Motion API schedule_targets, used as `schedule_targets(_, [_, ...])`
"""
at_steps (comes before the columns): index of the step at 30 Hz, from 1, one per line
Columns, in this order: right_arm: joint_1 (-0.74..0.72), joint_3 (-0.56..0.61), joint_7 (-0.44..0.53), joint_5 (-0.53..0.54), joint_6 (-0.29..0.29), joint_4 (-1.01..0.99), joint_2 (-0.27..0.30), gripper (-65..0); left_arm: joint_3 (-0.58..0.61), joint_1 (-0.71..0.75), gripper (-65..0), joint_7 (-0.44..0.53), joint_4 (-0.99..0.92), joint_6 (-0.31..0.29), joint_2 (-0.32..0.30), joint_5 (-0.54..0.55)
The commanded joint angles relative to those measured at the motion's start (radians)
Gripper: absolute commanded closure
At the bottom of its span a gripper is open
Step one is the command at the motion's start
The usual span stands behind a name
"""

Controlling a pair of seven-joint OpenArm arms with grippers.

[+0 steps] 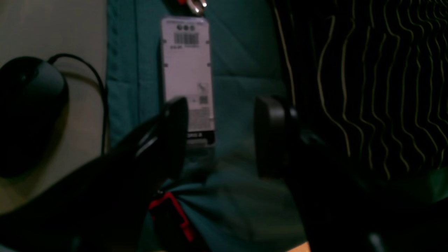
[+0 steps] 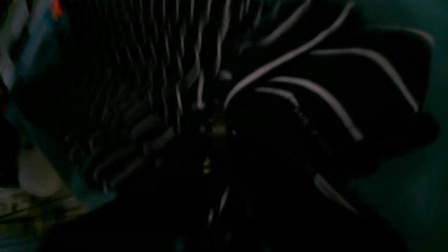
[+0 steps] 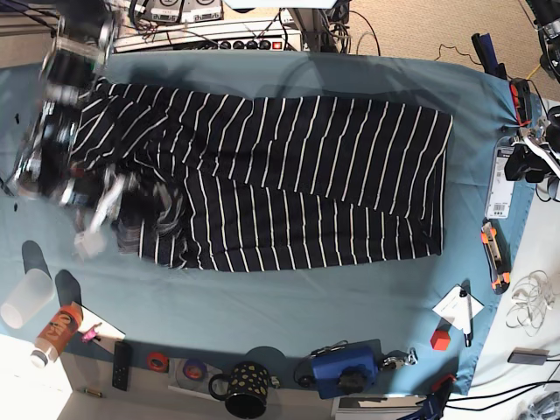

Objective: Layout the t-shirt on the table in an organized manner, then fold the t-shirt properly
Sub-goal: 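Open the right gripper and raise it off the shirt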

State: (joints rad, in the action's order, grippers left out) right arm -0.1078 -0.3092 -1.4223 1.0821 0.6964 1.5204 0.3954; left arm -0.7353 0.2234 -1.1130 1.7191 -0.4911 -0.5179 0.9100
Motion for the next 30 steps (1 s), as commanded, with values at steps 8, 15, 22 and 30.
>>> schedule_targets(8, [0.014,0.016,0.026,0.024,0.002,0.037,0.052,-12.2,-0.008,-0.007,-30.9,0.022,0.014,-0.004,-0.022,0.018])
schedule_targets(15, [-0.01,0.016,0.026,0.209,0.002,0.037,0.175,-22.4,-0.008,-0.007,-30.9,0.021,0.014,-0.004,-0.022,0.018])
schedule_targets(22, [-0.104,-0.05,0.026,0.098,0.002,0.037,0.195,-22.4,-0.008,-0.008,-30.9,0.024,0.014,-0.004,-0.022,0.019])
schedule_targets(30, [-0.193,0.225,0.026,-0.111,0.002,0.037,0.195,-22.3,-0.008,-0.008,-30.9,0.029,0.014,-0.004,-0.008,0.018])
